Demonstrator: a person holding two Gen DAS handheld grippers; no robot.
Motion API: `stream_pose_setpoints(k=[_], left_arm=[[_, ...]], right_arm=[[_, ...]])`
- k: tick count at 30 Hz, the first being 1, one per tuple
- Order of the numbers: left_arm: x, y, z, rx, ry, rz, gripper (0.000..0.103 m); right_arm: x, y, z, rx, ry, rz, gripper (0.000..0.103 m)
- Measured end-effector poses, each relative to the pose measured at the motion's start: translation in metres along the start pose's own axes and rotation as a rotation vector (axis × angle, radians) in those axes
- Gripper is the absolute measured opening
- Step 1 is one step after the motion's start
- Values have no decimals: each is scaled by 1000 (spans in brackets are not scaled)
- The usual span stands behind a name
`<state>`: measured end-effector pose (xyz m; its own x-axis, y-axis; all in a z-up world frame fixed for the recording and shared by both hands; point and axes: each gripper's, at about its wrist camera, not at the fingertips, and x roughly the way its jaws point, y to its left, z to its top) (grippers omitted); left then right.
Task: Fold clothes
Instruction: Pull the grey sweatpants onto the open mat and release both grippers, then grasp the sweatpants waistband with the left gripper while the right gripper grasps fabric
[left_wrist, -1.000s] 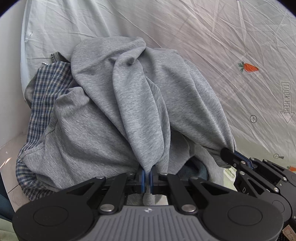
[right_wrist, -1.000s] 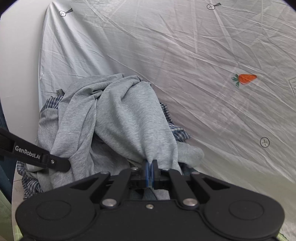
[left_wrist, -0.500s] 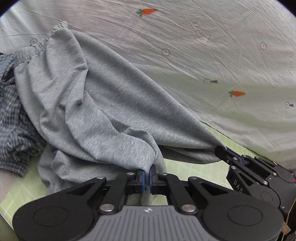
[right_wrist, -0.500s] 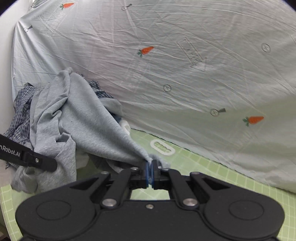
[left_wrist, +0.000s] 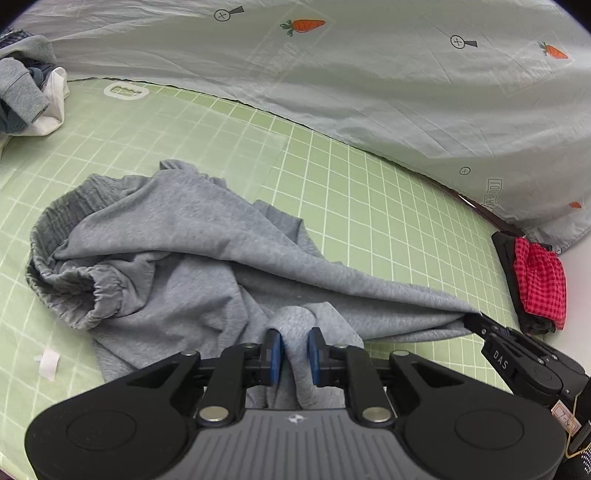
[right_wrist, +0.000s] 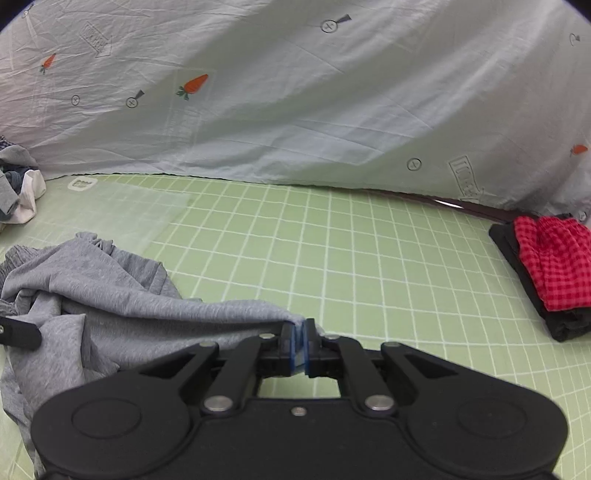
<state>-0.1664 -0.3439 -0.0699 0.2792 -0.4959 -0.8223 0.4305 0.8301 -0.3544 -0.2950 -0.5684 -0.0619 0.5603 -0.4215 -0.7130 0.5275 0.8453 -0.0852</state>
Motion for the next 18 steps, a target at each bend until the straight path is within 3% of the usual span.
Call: stream_pose_setpoints(k=[2,11,18], left_arm=[[-1,3,1,-42,-8,34,26],[-17,55,14,-145,-27,215,40],[-18,109,37,-133,34,179,47]], right_arm=[[-4,-7,-7,5,5,6,23],[-1,15,-13,43,12,52,43],[7,68,-22,163,77,84,51]])
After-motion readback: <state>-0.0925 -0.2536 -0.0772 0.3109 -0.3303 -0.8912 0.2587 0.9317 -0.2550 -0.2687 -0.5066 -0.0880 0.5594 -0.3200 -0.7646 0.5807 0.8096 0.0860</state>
